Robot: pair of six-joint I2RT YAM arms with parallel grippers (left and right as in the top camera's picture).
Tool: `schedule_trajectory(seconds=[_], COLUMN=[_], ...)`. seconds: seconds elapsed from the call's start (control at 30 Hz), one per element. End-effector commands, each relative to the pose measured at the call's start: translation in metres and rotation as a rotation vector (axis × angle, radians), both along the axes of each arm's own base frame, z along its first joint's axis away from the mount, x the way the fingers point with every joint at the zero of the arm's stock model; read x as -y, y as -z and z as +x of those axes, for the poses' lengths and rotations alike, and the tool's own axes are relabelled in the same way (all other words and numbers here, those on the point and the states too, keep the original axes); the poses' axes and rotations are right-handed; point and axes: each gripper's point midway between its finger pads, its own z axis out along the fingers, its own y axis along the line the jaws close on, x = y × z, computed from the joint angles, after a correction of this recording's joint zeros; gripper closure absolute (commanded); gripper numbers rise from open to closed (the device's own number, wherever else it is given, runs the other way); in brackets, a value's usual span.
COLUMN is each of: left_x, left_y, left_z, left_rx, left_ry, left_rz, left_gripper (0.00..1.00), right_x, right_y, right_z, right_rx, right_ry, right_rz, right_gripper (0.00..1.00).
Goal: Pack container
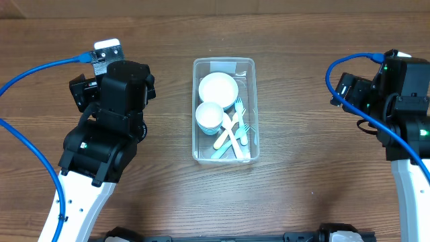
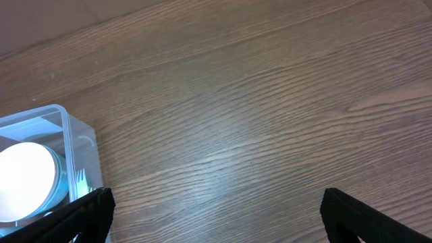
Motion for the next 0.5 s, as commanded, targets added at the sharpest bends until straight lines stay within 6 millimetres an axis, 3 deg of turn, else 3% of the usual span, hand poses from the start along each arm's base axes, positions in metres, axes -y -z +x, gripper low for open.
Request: schedule_trajectory(seconds=[0.0,0.47], left_x=[-0.003,0.001], left_y=[-0.004,0.009], left_z=[0.002,0.011], left_rx=[0.004,-0.034], left_ry=[-0.016,-0.010], left_rz=[0.016,0.026], left_gripper=[0.00,0.00], right_x=[0.002,0.002], right_y=[-0.009,-0.013], right_z=[0.001,-0.001], right_rx=[0.024,0.037], right_ry=[0.002,0.002], right_rz=[-0.014,-0.014], right_gripper=[0.00,0.00])
